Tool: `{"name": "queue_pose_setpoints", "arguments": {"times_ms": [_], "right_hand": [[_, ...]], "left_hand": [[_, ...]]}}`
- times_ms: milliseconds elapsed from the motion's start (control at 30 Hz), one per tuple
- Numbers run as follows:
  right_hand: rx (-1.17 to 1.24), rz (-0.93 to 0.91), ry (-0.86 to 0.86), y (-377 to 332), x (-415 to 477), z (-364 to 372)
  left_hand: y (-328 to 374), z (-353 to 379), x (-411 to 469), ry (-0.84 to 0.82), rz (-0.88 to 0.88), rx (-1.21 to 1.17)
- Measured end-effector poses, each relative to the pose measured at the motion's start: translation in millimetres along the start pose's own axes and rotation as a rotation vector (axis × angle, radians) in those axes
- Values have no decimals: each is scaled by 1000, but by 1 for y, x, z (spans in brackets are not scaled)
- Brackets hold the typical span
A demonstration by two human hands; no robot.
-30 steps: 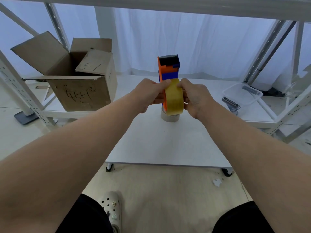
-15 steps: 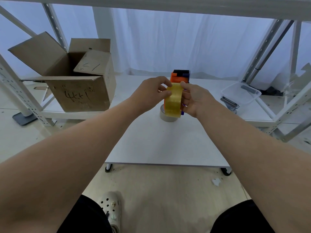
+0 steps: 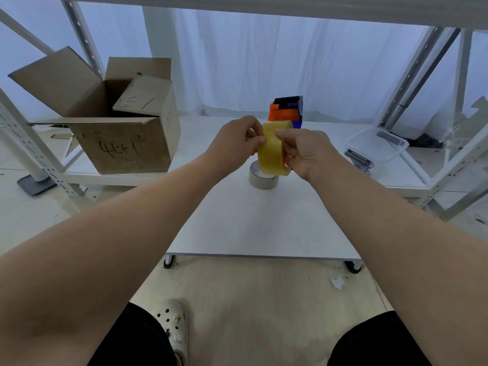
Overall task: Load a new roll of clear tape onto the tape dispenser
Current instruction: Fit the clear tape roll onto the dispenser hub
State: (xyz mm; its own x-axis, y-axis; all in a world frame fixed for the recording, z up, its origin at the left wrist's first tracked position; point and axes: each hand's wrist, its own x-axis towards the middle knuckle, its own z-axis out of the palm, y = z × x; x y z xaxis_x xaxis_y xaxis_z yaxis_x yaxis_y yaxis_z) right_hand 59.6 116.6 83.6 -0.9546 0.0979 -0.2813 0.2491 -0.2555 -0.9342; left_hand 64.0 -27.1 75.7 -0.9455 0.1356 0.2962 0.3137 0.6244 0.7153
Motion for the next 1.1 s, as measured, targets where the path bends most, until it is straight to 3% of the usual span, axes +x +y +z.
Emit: {"name": "queue_pose_setpoints", "arguments": {"times_ms": [633, 1100], "right_hand": [[-77, -18, 50, 1, 4, -1], [28, -13, 61, 2, 6, 1]], "left_hand": [[3, 13, 1, 33, -12, -29], [10, 15, 0, 126, -34, -37]]}}
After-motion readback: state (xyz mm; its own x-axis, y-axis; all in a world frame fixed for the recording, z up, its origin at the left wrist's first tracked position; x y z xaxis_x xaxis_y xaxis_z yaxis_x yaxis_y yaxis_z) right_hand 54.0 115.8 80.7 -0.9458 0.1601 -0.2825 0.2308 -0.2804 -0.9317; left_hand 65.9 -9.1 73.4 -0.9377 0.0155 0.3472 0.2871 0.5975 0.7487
